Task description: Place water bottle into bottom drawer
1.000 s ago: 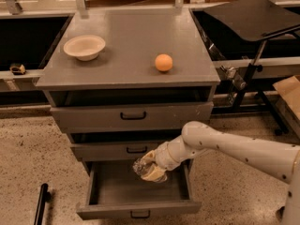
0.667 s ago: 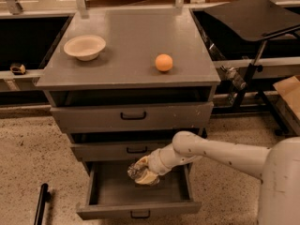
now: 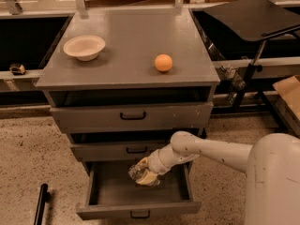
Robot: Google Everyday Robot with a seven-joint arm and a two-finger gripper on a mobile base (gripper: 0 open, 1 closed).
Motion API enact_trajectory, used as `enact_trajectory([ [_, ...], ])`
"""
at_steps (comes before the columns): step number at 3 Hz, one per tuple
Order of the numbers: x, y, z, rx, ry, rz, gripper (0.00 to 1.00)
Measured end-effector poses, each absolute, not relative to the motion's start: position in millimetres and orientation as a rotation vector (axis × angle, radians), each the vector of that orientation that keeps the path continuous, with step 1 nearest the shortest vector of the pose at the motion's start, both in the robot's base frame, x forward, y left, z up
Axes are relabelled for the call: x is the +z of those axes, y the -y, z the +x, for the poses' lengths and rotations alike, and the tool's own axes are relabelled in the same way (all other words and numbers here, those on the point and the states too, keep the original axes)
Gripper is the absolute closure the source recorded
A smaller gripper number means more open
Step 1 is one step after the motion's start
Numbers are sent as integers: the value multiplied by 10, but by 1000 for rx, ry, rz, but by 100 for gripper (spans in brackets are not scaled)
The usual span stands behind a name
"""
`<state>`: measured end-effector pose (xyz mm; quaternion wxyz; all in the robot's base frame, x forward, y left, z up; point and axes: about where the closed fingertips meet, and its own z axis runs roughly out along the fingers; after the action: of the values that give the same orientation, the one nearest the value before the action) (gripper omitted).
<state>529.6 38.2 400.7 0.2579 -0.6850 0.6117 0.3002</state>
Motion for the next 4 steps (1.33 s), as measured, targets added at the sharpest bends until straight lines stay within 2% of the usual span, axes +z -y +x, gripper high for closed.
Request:
enact_trajectory([
  [2,3262,-207,5436,732,-1788,-1759,100],
  [3,2870,-149,5470,681,-1885,-1749,83],
  [4,2635,-46,5476,645,-1944,-1750,60],
])
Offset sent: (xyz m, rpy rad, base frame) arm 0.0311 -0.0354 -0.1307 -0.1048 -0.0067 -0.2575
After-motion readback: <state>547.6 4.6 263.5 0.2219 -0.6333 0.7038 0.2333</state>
